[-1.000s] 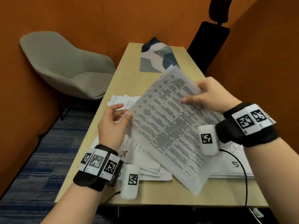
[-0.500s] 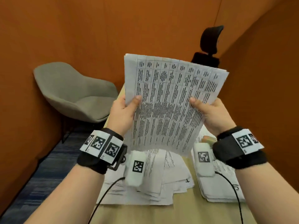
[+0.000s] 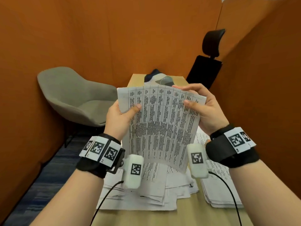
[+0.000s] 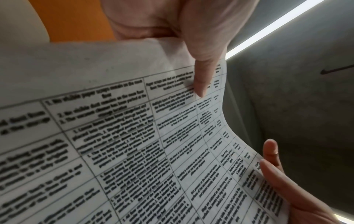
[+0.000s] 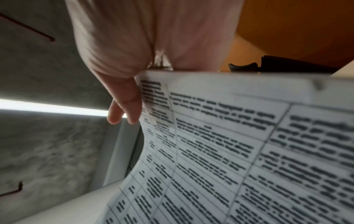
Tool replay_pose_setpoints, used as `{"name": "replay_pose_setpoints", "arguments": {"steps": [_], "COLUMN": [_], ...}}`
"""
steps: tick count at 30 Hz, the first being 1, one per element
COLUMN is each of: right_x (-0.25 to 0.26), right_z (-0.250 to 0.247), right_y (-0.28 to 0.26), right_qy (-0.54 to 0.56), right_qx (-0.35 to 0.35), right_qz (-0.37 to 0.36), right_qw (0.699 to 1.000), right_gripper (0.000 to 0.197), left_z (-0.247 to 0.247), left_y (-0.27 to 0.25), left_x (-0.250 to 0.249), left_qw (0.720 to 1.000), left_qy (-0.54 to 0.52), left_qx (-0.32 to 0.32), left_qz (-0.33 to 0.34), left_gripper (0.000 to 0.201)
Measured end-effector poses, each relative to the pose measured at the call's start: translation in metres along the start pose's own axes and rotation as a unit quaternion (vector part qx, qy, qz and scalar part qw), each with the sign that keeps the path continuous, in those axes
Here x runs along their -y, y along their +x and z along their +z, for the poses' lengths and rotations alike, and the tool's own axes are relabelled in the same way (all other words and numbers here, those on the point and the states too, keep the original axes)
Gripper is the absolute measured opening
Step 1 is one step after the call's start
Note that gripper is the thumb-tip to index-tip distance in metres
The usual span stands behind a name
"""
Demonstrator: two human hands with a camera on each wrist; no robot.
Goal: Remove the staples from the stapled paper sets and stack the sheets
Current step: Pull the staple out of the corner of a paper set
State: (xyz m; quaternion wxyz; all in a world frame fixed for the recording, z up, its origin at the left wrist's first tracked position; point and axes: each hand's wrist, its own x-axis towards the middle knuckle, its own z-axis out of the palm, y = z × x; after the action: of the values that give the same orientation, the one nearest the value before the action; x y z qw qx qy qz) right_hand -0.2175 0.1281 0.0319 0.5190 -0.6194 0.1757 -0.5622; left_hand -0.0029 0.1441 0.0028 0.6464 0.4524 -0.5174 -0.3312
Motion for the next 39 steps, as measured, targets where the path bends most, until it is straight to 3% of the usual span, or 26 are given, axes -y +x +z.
{"name": "replay_pose_setpoints", "arguments": {"steps": [3,6,10,15,18,22,28,32,36,39], "right_x": [-0.006,-0.009,-0.011,-0.008,-0.004,-0.005,-0.002,0.013,0.016,-0.005], "right_z": [-0.003,-0.007,-0.009,-0.005,-0.005,-0.006,-0.009,-0.014,-0.023,-0.050], "right_y": [-0.002,-0.004,-0.008,-0.008,-0.005,-0.006,0.005,0.015,0.020,0.020], "right_qy": [-0.046,-0.089,-0.108,-0.118,-0.119,-0.127,-0.171,-0.165,-0.236,-0.307], "right_qx": [-0.044,-0.076,-0.076,-0.093,-0.110,-0.119,-0.141,-0.125,-0.132,-0.173], "right_qz": [-0.019,-0.031,-0.033,-0.038,-0.053,-0.030,-0.014,-0.015,0.058,0.150], "right_qw": [0.998,0.993,0.991,0.988,0.985,0.984,0.975,0.978,0.961,0.924], "right_gripper": [0.011,0.019,0.032,0.027,0.034,0.024,0.024,0.024,0.021,0.023], "left_z": [0.001,0.002,0.003,0.003,0.002,0.001,0.006,0.004,0.013,0.020], "left_y": [0.000,0.001,0.001,0.001,0.000,-0.002,-0.002,-0.001,-0.002,-0.007], "left_x": [0.003,0.005,0.008,0.012,0.012,0.014,0.016,0.009,0.016,0.034], "left_qw": [1.000,1.000,0.999,0.999,0.999,1.000,0.997,0.997,0.993,0.987], "left_qy": [-0.005,-0.011,-0.021,-0.004,-0.006,-0.011,0.030,0.021,0.047,0.080], "left_qx": [0.004,0.016,0.020,0.033,0.027,0.018,0.046,0.051,0.049,0.052], "left_qz": [-0.001,-0.007,-0.023,-0.032,-0.023,-0.022,-0.056,-0.045,-0.093,-0.131], "left_gripper": [0.026,0.026,0.029,0.023,0.024,0.020,0.015,0.014,0.016,0.023]}}
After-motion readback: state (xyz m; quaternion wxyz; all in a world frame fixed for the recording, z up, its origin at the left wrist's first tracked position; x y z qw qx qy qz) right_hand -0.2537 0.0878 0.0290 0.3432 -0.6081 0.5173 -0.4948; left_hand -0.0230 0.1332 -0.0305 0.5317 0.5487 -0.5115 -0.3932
